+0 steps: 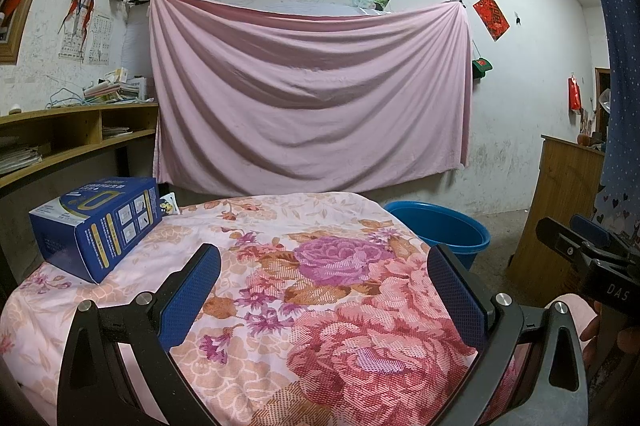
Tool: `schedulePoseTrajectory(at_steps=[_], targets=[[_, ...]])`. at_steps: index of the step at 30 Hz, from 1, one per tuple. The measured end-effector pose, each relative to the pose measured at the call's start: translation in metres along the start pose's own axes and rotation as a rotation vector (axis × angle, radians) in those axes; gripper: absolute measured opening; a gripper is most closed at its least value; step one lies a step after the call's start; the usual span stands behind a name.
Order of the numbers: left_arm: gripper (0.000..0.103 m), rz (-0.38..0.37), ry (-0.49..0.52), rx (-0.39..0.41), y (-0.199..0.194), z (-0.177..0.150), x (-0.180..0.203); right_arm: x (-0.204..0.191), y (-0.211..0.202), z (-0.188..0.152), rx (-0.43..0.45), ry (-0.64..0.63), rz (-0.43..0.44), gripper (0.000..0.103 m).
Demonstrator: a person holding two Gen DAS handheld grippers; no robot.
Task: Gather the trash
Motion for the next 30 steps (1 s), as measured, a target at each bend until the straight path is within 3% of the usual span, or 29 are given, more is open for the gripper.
schedulePoseTrajectory(at_steps=[30], targets=[[0.101,-0.013,-0.002,-0.012,0.0012,-0.0039,-0.0022,-0.0027,-0.0002,-0.0007,-0.001,0.002,0.002,0.103]])
Point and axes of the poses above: each gripper's, at about its wrist camera, not at the fingertips, and y roughly the way its jaws point, x to its right, z to its top, the point moved 6 cm from there along y, roughly the way its jaws point, and after that the axes turned 13 degrees about -x, right-handed, at the moved point
